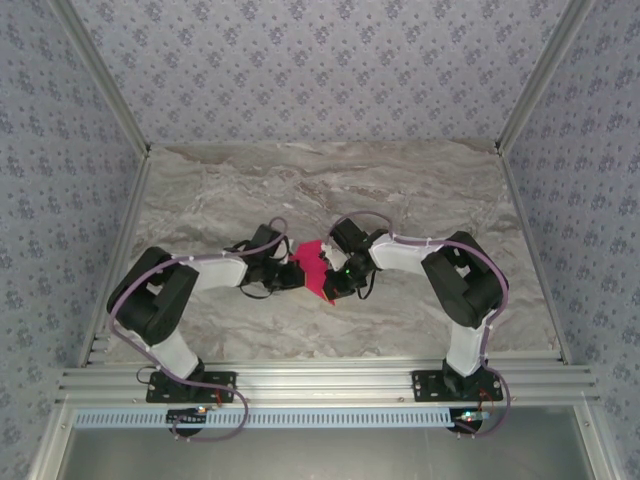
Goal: Fold a paper plane with a square sheet of paper (fold left side to right side)
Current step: Third fold the triangle at the center of the table.
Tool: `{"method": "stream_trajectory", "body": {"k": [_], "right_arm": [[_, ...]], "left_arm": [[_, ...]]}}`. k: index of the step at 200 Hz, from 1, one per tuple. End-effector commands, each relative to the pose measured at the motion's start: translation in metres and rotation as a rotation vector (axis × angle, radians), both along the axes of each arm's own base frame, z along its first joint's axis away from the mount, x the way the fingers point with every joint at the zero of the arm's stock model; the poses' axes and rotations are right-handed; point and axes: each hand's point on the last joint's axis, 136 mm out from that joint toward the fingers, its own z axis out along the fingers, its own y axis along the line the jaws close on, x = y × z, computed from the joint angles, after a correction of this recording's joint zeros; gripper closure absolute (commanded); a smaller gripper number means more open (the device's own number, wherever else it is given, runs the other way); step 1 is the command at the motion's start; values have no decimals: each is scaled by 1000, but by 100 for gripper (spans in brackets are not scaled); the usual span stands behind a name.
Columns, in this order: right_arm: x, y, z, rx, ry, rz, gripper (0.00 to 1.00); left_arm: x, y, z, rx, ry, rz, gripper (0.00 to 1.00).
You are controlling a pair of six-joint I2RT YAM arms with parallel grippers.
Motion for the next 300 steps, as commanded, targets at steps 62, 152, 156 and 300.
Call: {"method": "stream_trajectory", "body": {"k": [62, 152, 156, 300], "right_arm": [[-25, -48, -48, -244, 87, -24, 100], [-18, -38, -44, -206, 79, -41, 100], [-18, -37, -43, -203, 78, -40, 100], [-7, -19, 27, -69, -23, -81, 100]], "left_arm": [[27, 61, 21, 89, -81, 99, 93], [-12, -48, 37, -89, -72, -137, 90], [-12, -51, 34, -87, -65, -142, 90], [-19, -32, -26, 88, 21, -121, 91]]}}
